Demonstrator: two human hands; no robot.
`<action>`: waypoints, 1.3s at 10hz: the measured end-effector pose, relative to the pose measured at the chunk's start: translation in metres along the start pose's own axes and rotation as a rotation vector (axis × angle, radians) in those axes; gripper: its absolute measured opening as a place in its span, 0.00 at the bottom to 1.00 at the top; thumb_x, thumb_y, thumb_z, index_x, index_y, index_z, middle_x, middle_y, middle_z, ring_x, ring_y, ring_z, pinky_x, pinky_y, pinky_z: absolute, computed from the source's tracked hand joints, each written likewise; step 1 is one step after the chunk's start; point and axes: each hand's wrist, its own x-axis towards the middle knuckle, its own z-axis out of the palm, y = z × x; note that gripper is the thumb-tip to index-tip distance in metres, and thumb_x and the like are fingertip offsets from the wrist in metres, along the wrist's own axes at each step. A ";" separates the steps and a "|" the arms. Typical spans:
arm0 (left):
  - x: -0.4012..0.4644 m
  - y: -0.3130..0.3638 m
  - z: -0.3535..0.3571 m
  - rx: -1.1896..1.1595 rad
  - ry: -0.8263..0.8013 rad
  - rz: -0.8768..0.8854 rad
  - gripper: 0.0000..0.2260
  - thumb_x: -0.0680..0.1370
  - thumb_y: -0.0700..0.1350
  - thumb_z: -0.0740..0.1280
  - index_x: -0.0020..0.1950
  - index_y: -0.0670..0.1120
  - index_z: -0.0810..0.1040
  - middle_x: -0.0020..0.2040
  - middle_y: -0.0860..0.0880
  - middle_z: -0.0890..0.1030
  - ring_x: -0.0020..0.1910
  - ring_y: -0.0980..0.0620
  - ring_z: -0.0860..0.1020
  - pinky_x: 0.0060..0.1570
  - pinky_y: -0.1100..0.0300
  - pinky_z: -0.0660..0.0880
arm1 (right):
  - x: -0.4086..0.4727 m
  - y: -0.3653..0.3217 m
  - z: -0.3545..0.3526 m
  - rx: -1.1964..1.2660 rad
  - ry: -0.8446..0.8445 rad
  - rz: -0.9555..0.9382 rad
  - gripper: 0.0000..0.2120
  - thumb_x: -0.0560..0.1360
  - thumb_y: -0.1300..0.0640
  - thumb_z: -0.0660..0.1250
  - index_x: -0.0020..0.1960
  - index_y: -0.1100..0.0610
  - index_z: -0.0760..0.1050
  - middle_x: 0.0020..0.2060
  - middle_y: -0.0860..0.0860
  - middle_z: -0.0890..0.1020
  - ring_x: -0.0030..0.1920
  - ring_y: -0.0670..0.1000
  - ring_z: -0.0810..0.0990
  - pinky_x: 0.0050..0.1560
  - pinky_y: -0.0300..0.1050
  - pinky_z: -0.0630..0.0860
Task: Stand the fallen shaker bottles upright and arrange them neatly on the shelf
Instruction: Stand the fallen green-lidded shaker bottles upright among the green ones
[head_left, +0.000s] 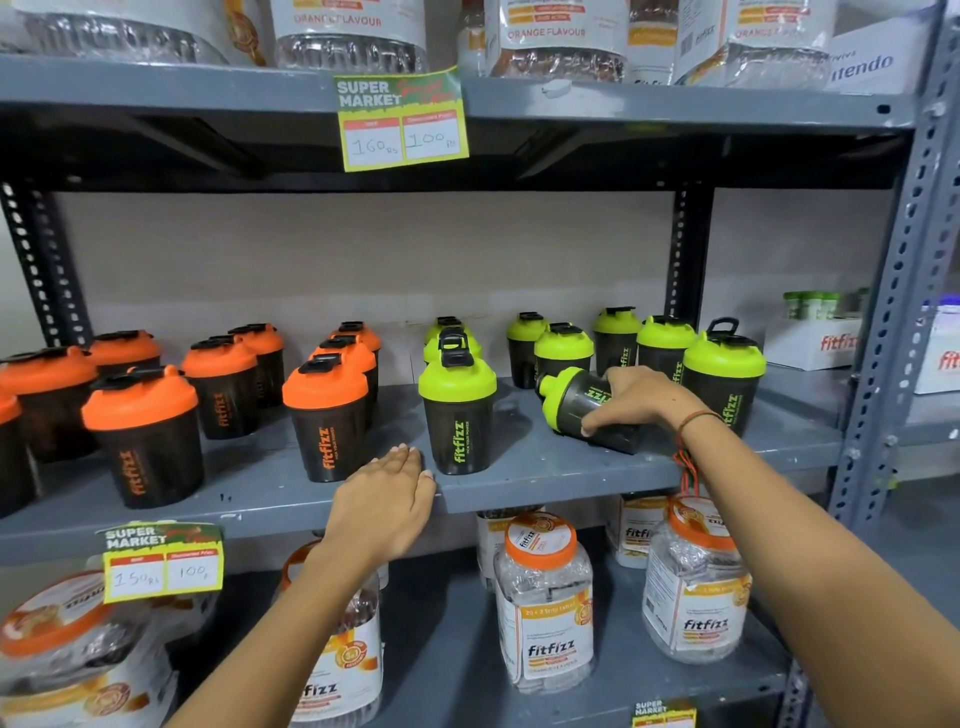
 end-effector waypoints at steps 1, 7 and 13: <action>-0.001 0.001 -0.001 -0.002 0.006 -0.002 0.24 0.83 0.52 0.48 0.75 0.43 0.64 0.75 0.45 0.66 0.75 0.52 0.63 0.72 0.58 0.57 | -0.003 0.002 0.004 0.194 0.087 0.025 0.39 0.62 0.39 0.76 0.66 0.59 0.72 0.52 0.53 0.81 0.54 0.56 0.78 0.52 0.50 0.76; 0.000 0.001 -0.001 -0.003 0.011 -0.003 0.24 0.83 0.52 0.48 0.75 0.44 0.64 0.75 0.46 0.66 0.75 0.52 0.62 0.72 0.59 0.57 | 0.002 -0.002 0.065 0.772 0.511 -0.002 0.39 0.57 0.42 0.82 0.58 0.52 0.63 0.53 0.48 0.71 0.53 0.50 0.71 0.52 0.46 0.71; -0.001 0.001 0.001 -0.003 0.011 -0.002 0.24 0.83 0.53 0.48 0.75 0.44 0.65 0.75 0.45 0.67 0.74 0.51 0.64 0.72 0.58 0.58 | -0.019 0.000 0.072 0.916 0.512 -0.084 0.61 0.57 0.27 0.75 0.80 0.44 0.47 0.77 0.51 0.61 0.75 0.51 0.62 0.73 0.53 0.63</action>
